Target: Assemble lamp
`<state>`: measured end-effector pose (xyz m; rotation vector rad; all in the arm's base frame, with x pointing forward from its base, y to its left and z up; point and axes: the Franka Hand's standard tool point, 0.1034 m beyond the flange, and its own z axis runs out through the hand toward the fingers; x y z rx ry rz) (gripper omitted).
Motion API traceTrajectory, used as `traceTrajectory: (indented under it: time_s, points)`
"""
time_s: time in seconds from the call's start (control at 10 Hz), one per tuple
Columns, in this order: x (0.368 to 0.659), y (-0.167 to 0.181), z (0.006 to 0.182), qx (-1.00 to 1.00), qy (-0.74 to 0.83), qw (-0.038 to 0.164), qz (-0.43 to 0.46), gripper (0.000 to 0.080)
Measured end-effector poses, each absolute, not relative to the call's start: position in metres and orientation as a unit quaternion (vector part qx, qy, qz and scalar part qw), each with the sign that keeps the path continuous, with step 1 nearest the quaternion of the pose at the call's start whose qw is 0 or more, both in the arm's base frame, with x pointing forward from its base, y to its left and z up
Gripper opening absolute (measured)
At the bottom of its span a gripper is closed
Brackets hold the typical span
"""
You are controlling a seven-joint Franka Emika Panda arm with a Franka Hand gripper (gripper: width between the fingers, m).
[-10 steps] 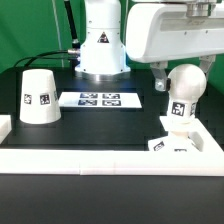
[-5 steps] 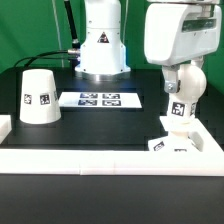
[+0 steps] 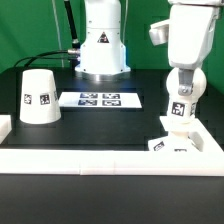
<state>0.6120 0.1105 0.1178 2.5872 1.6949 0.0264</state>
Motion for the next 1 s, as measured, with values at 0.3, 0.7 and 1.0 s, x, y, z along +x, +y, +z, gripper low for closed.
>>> traceTrajectory:
  time_s: [0.3,0.7,1.0]
  points:
    - [0.6121,0.1101,0.1177,0.843,0.537,0.024,0.009,0.0576]
    - [0.6125,0.1045,0.1173,0.895,0.445,0.017,0.011,0.0576]
    - [0.6126,0.1035,0.1170,0.945,0.328,0.011,0.014,0.0577]
